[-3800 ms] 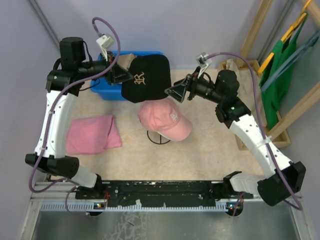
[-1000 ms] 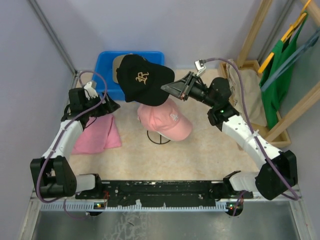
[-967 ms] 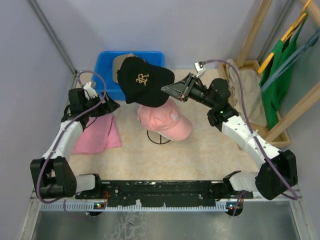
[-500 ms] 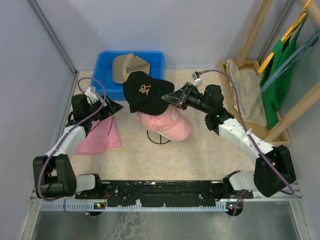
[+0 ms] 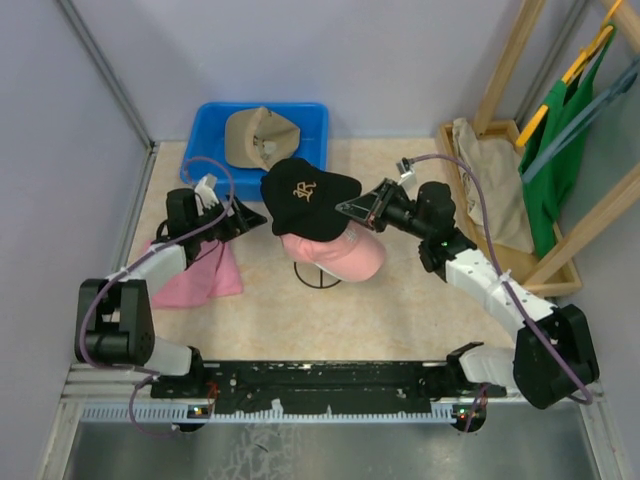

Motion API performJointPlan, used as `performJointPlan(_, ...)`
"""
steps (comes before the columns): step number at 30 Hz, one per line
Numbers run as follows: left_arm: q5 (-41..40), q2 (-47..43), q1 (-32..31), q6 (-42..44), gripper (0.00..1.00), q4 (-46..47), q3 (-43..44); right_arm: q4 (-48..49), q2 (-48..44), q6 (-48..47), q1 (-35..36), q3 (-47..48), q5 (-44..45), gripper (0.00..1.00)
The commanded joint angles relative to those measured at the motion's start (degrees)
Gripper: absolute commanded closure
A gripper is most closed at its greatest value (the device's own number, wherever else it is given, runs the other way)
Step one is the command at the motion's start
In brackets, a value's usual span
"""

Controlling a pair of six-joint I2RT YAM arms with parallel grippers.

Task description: Stack the hats

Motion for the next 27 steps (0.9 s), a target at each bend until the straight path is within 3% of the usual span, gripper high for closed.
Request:
performJointPlan(1, 3.4, 2.5, -1.9, -2.9, 0.12, 8.0, -0.8, 5.1, -3.5, 1.4, -1.6, -0.2, -0.6, 1.00)
performJointPlan(27, 7.7, 14.3, -6.1, -11.1, 0.10, 24.0, 2.1, 5.9, -6.2, 2.3, -3.3, -3.6, -2.4, 1.00)
